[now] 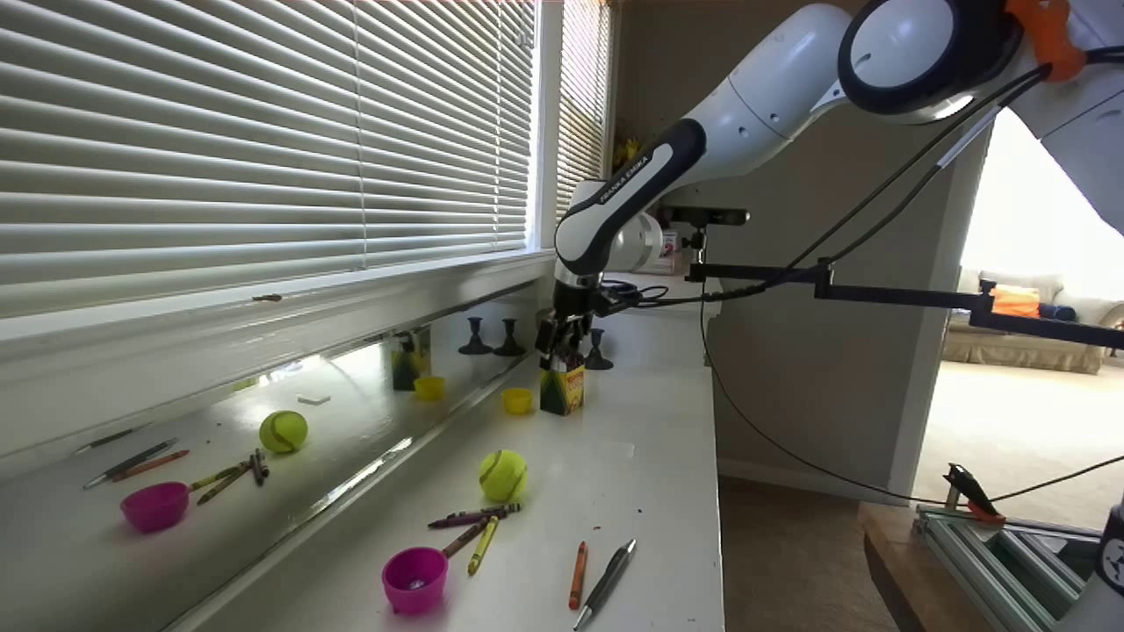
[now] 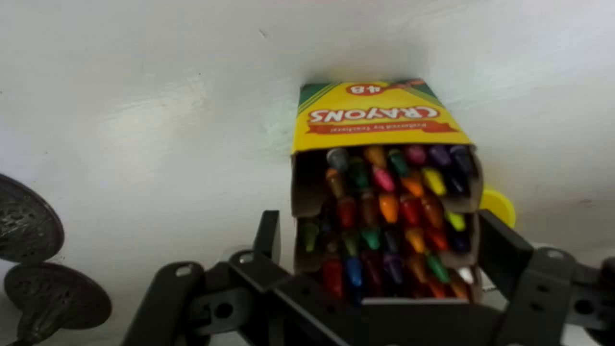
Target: Move the box to the right
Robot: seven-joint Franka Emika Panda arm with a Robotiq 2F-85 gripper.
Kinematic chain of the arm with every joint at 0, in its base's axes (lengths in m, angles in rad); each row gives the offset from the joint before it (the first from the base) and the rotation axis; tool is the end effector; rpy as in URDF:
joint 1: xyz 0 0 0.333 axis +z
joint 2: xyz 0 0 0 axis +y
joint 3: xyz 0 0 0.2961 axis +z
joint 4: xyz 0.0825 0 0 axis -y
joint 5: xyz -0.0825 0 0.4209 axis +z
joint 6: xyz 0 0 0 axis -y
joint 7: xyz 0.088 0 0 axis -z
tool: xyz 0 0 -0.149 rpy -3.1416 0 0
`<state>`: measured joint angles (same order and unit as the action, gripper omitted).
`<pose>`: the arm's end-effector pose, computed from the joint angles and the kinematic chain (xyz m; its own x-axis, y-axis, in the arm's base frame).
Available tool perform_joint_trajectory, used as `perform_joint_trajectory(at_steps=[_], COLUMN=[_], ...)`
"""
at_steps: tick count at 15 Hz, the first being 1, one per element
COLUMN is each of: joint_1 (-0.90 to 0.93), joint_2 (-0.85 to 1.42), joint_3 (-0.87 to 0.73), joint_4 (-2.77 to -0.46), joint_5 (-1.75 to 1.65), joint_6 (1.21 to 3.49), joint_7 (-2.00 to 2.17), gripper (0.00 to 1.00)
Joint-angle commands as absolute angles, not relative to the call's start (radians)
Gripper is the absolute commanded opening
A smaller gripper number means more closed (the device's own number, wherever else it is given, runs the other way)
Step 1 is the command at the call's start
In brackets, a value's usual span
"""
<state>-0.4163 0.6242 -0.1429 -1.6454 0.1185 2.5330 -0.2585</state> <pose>0.6325 -0.3838 0.2005 0.9093 -0.3241 0.2609 -0.3506 -0.9346 0.0608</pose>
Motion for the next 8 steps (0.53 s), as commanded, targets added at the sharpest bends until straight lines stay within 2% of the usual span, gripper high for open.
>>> perform_joint_trajectory(at_steps=[1, 8], joint_1=[-0.374, -0.268], joint_2=[0.489, 0.231], joint_3=[-0.179, -0.177], joint_4=[-1.745, -1.961], joint_5=[0.061, -0.047], joint_6=[2.493, 2.438], joint_7=[-0.221, -0.227], gripper=[1.0, 1.0])
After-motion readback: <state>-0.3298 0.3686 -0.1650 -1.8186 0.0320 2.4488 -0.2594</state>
